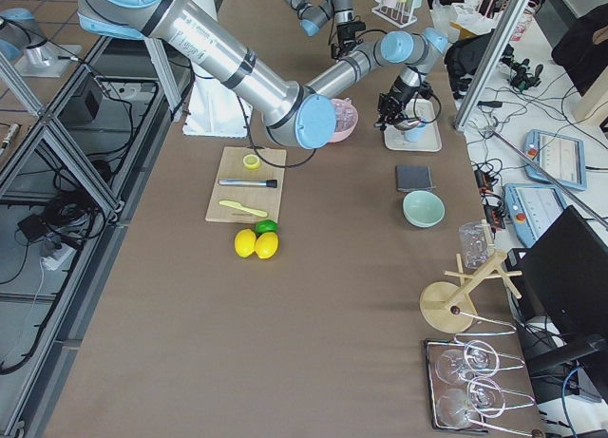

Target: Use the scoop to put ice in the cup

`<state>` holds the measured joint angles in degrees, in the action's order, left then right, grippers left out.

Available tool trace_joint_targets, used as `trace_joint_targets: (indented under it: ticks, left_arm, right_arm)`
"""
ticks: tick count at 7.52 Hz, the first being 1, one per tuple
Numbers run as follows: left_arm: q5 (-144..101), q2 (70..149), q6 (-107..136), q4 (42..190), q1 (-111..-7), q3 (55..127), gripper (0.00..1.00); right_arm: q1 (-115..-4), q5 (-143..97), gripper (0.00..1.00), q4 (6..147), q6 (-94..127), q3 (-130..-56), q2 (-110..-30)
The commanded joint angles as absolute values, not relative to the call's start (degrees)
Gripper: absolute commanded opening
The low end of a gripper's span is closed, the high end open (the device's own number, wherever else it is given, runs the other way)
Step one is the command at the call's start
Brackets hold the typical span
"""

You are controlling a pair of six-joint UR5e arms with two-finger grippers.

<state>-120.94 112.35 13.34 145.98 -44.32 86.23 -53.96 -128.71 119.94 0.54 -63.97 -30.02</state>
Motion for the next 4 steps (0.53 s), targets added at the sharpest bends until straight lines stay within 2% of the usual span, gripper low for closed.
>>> trace_joint_targets:
  ticks: [1, 4]
  left_arm:
    - [-125.93, 107.32, 13.36, 133.29, -52.97, 91.05, 0.98]
    - [-131.39, 105.3, 13.27, 112.23, -62.98, 91.85, 0.98]
  right_arm:
    - [-53.88, -128.5, 0.0, 126.36, -2.71, -59.87, -26.21]
    - [-52.04, -128.06, 0.0, 127.35, -3.08, -55.75, -23.22]
